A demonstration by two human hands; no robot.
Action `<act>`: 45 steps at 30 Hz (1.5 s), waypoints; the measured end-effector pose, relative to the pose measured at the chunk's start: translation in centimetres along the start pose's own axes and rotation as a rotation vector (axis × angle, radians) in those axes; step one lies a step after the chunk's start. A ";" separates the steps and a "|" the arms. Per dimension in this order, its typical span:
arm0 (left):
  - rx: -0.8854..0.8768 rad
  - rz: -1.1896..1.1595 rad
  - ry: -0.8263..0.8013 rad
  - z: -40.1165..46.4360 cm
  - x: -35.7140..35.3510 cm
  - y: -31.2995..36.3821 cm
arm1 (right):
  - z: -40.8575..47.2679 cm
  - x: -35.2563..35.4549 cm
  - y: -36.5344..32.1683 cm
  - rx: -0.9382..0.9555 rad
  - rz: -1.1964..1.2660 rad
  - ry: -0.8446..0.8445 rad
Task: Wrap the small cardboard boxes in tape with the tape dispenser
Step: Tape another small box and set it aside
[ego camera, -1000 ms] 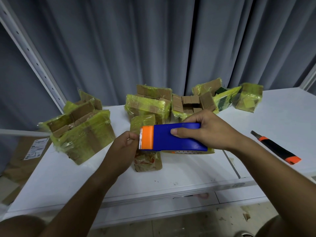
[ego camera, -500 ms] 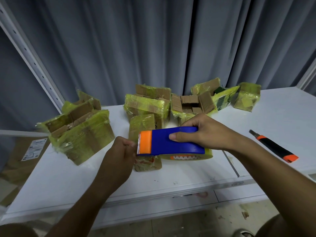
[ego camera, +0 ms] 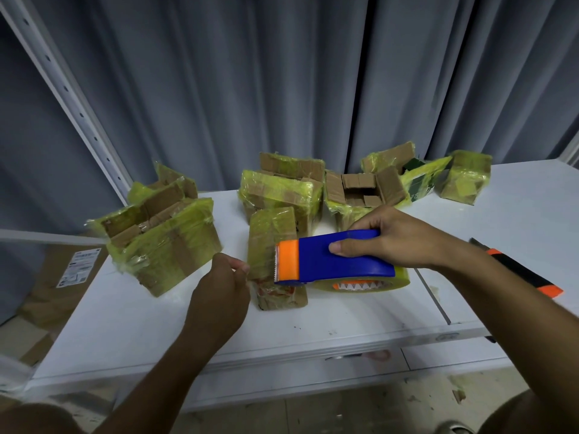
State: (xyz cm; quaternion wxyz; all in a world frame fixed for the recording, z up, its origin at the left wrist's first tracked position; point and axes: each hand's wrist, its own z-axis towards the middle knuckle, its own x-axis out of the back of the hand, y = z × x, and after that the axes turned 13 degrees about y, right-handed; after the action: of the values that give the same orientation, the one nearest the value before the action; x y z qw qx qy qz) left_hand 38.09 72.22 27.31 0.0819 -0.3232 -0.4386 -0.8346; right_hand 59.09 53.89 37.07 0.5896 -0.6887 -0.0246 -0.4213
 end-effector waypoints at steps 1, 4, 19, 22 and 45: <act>0.004 0.009 -0.009 0.0 0.0 -0.1 | 0.1 -0.2 0.0 0.003 -0.007 0.003; 0.002 0.034 -0.055 0.0 -0.5 -0.1 | 0.3 -0.6 0.2 -0.007 -0.051 0.027; -0.060 0.064 0.095 -0.3 -1.6 -1.1 | 0.7 -1.4 0.9 -0.047 -0.137 0.068; -0.461 0.073 0.167 -0.1 -1.9 -1.3 | 0.6 -1.5 1.0 -0.056 -0.127 0.070; -0.556 0.018 -0.047 1.4 -3.2 -3.7 | 0.4 0.7 2.2 -0.027 -0.076 -0.027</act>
State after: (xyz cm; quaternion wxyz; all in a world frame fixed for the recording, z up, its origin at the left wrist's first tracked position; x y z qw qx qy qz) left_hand 39.66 75.05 23.47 -0.0128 -0.3563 -0.1916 -0.9144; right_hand 60.89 53.25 35.79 0.5633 -0.7009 -0.0528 -0.4344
